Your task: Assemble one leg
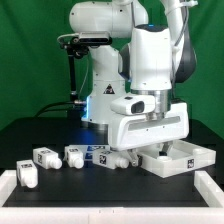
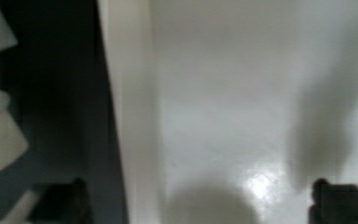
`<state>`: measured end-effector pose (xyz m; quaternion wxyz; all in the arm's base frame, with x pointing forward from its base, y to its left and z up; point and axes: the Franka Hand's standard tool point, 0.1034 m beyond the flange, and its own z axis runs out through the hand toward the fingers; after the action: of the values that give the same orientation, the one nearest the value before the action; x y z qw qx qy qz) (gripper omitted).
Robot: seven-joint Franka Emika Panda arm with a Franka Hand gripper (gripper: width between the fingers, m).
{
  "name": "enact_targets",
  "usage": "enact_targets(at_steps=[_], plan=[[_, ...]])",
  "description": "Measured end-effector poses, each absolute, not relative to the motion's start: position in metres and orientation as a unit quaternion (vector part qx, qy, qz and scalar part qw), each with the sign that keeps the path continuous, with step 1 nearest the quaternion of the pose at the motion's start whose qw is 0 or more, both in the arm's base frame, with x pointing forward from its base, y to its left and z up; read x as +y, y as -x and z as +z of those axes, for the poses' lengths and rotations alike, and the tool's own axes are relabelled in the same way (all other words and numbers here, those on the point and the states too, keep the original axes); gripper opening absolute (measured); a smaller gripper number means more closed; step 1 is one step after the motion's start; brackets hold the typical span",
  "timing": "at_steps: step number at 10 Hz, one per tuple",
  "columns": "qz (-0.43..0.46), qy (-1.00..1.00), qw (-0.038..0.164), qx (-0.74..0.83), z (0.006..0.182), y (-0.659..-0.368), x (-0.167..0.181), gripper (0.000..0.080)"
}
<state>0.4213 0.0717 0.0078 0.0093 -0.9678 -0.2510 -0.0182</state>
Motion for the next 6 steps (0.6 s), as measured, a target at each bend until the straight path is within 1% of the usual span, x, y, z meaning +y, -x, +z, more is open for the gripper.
enact_targets(at_steps=[1,4,5,6], plan=[[-0.018,0.968,0.009,-0.251,0.0078,-0.4213,0.0717,0.0509],[-0.018,0.968,0.009,-0.251,0.0078,-0.4213,0.0715,0.0094],[-0.017,0.969,0.009,-0.248,0.008,-0.421,0.0694,0.0094],[-0.015,0.971,0.009,-0.239,0.0115,-0.4213,0.0623,0.0054]])
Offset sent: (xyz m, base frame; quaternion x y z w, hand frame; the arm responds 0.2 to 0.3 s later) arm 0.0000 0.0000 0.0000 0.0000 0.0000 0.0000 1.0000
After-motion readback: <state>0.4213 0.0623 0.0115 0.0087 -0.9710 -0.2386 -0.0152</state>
